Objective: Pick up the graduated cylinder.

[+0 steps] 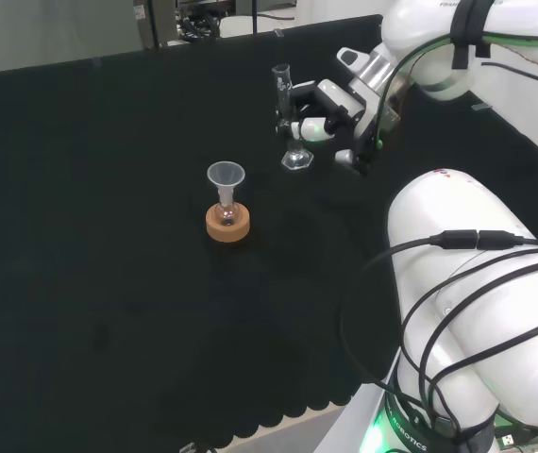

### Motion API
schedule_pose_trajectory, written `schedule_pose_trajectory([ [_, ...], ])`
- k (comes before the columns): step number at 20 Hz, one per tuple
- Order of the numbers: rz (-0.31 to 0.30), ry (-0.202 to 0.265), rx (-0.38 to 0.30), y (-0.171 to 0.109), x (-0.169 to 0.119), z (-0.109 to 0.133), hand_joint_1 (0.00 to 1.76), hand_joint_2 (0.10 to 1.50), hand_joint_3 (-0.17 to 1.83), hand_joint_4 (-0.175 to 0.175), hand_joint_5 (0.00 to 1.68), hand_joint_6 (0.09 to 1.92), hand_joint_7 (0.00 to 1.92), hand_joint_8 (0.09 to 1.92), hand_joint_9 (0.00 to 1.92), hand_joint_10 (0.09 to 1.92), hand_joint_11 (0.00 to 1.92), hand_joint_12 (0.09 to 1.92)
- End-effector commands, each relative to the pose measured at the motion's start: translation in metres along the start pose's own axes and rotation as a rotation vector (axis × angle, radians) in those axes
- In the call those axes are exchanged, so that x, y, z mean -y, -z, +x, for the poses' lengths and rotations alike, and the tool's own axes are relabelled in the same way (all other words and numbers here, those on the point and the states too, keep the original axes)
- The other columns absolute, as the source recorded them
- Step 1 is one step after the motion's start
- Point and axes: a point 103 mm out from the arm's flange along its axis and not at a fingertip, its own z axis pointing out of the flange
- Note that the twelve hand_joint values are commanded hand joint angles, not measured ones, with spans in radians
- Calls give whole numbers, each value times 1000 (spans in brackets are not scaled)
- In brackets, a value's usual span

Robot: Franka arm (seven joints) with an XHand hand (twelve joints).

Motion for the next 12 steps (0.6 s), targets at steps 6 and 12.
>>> schedule_pose_trajectory([
  [6, 145, -20, 139, 20, 53, 34, 1247, 1144, 0, -175, 906, 1099, 936, 1100, 1392, 121, 1231, 802],
  [12, 218, -15, 218, 22, 62, 43, 1249, 1140, -1, -175, 915, 1085, 946, 1085, 1400, 116, 1234, 800],
])
